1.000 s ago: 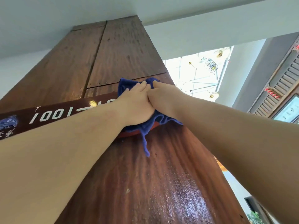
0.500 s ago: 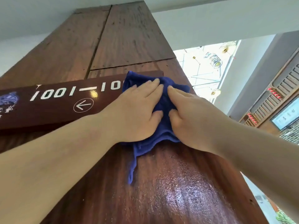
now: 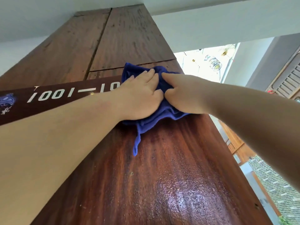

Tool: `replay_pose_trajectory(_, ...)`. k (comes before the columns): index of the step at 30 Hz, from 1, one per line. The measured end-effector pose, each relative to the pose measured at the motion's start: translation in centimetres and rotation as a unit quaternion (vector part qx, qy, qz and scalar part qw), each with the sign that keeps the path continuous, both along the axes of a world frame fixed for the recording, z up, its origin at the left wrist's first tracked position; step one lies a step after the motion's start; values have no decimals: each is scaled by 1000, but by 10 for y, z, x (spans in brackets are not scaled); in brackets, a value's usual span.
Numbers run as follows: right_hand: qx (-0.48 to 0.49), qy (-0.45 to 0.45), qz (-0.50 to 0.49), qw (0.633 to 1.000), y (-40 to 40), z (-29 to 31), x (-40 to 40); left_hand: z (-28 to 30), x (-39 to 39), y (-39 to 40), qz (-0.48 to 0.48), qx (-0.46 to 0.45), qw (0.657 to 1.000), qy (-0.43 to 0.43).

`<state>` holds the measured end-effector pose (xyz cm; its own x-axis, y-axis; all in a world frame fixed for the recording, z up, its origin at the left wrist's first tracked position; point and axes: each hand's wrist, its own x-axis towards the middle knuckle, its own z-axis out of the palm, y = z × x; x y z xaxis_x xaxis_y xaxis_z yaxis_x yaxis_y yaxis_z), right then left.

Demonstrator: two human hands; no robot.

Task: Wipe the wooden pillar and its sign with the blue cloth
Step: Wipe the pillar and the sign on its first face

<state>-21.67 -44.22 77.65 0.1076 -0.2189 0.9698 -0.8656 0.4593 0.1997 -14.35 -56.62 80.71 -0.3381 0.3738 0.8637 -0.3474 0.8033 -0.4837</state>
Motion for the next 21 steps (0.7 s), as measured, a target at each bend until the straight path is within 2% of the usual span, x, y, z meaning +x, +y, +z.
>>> replay_pose_trajectory(2,-2,30,11,999,0,-14,-9,-20,3,-5,-4,-27,1000,7)
replay_pose_trajectory(5,-7,111,-25,994,-1,-34,-22,-41,6,-13,12,-59,998,18)
replay_pose_trajectory(7,-24,133,-38,990,-1,-43,-28,-46,7,-17,26,-79,996,22)
replay_pose_trajectory(10,-47,142,-31,988,6,-42,-30,-48,9,-22,18,-116,993,30)
replay_pose_trajectory(12,-21,132,-40,990,9,-34,-27,-41,12,-23,23,-124,992,27)
replay_pose_trajectory(15,-12,147,-72,986,6,-24,-21,-30,17,-23,53,-100,993,22)
replay_pose_trajectory(21,-6,181,-174,968,-3,-35,4,-26,30,-34,63,-110,992,-7)
